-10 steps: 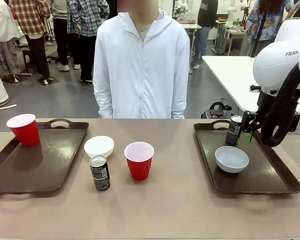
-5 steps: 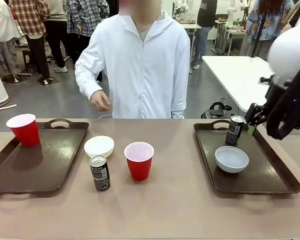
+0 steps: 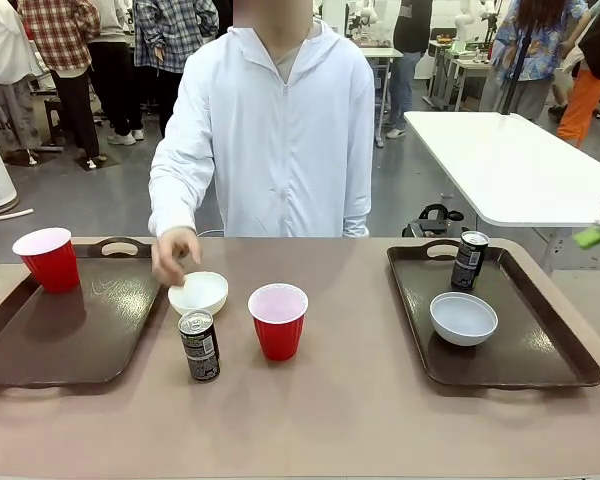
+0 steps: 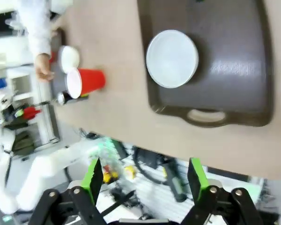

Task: Prepare tableware on both trays.
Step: Pick up a Picnic Bowl from the table and place it on a Handle tray.

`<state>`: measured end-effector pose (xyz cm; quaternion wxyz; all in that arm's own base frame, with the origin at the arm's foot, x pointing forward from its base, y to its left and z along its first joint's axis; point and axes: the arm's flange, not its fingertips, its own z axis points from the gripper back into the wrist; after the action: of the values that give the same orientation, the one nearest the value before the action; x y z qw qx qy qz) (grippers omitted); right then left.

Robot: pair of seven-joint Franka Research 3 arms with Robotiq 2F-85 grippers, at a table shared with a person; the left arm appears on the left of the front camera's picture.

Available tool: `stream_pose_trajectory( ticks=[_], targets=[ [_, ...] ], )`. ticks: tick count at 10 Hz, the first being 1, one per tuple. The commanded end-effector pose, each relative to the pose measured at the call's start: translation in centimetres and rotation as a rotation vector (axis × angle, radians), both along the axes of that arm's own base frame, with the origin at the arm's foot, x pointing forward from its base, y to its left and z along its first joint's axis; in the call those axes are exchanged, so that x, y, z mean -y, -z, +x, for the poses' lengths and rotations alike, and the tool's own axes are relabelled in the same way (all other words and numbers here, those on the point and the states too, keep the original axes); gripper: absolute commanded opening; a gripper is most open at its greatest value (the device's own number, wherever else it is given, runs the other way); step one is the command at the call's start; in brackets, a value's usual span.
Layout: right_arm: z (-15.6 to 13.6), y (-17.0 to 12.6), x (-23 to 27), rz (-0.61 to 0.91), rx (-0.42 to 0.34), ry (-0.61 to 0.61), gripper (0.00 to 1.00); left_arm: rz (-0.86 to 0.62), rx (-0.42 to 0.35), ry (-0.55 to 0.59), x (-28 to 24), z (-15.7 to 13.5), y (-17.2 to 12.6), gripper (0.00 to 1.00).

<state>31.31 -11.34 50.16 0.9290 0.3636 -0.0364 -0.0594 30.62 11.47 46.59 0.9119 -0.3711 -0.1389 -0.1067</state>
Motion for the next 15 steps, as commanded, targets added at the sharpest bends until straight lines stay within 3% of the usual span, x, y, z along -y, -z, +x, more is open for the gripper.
stream_pose_trajectory(
  ticks=[1,5,8,9,10,13,15],
  targets=[
    [-0.2,1.8,4.6,0.171,-0.03,-0.05,0.93,0.133,0.031,0.019,1.9,-0.4,-3.1,1.0],
    [-2.3,4.1,13.4,0.397,0.033,0.133,0.93,0.259,-0.008,0.086,3.9,0.2,-3.6,1.0],
    [-2.6,4.9,15.8,0.443,0.096,0.159,0.93,0.343,-0.052,0.137,5.7,0.7,-2.5,1.0],
    [-3.3,4.8,14.9,0.4,0.027,0.183,0.93,0.387,-0.065,0.147,6.6,1.1,-2.1,1.0],
    [-3.3,4.8,14.9,0.4,0.027,0.183,0.93,0.426,-0.068,0.155,7.5,1.7,-2.3,1.0],
    [-3.3,4.8,14.9,0.4,0.027,0.183,0.93,0.542,-0.028,0.17,11.4,3.3,-3.8,1.0],
    [-3.3,4.8,14.9,0.4,0.027,0.183,0.93,0.653,0.096,0.096,14.4,4.7,-4.0,1.0]
  ],
)
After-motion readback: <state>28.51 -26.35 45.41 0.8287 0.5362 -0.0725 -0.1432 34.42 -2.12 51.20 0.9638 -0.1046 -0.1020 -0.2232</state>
